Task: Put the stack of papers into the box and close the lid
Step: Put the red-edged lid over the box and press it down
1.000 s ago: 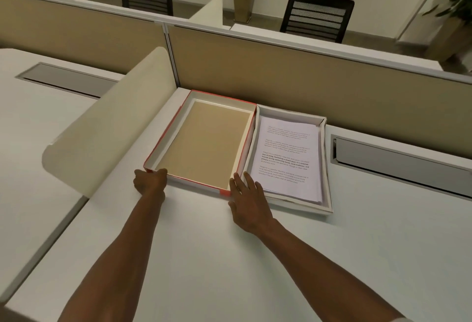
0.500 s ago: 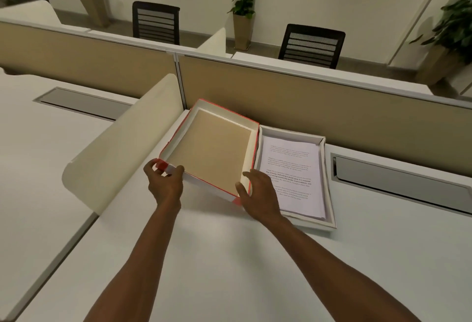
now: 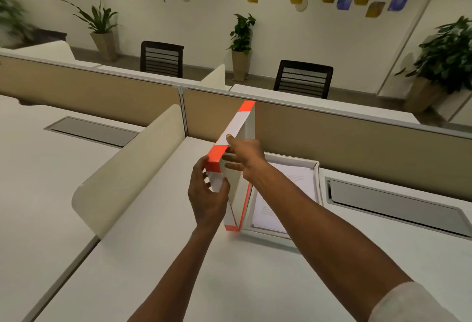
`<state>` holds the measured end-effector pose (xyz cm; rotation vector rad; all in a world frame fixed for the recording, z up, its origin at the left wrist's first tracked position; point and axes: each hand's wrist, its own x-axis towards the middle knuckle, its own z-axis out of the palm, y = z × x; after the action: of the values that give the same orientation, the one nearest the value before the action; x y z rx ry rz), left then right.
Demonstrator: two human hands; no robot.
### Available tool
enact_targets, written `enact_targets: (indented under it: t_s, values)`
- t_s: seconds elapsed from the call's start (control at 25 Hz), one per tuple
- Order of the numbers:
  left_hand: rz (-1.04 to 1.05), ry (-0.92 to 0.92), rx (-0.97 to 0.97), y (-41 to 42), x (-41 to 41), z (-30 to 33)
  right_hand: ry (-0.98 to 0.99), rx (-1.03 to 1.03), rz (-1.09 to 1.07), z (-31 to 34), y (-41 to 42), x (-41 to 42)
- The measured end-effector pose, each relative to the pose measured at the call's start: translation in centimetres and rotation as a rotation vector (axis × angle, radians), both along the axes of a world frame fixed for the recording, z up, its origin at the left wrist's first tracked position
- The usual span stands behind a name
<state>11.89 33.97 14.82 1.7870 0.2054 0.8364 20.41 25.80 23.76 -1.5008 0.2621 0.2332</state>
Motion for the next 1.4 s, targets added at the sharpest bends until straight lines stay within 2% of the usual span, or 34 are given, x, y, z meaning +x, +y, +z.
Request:
enact_targets:
  t_s: [0.28, 0.44, 0.52, 0.6, 0.68, 0.72, 0.8, 0.96, 1.08, 1.24, 1.4]
  values:
    - [-0.065, 0.028, 0.019, -2.2, -1.0, 0.5, -0.06, 0.033, -0.127, -0.2, -1.8, -1.4]
    - [-0.284, 0.072, 0.02, -0.6, -1.6, 0.8, -0.077, 0.208, -0.085, 1.1, -4.6, -2.6]
    - [-0.278, 0.216, -0.093, 1.0, -1.1, -0.2, -0.082, 0.294, -0.045, 1.7, -6.6, -3.4]
    - [-0.25, 0.539, -0.289, 2.8, -0.3, -1.8, -0.091, 0.359, -0.009, 2.1, -8.7, -4.4]
    - [-0.427, 0.832, -0.551, 3.7, 0.0, -3.6, -0.089, 0.42, 0.026, 2.1, -10.8, -5.6]
    - [-0.534, 0.874, -0.649, 3.7, -0.2, -4.4, -0.087, 0.43, 0.036, 1.9, -11.8, -6.1]
    - [-0.635, 0.826, -0.704, 2.9, -0.6, -5.2, -0.081, 0.443, 0.039, 1.2, -13.9, -7.2]
    - [-0.582, 0.577, -0.512, 0.6, -0.7, -6.3, -0.063, 0.494, -0.025, -0.7, -18.9, -8.9]
    - [-0.513, 0.467, -0.44, -0.6, -0.8, -6.4, 0.009, 0.331, -0.209, -3.1, -21.8, -9.7]
    - [-0.447, 0.525, -0.29, -3.6, -0.9, -6.8, -0.008, -0.002, -0.38, -7.4, -22.1, -9.8]
    - [-0.408, 0.58, -0.212, -5.2, -1.1, -7.9, -0.055, -0.249, -0.43, -10.6, -23.6, -9.8]
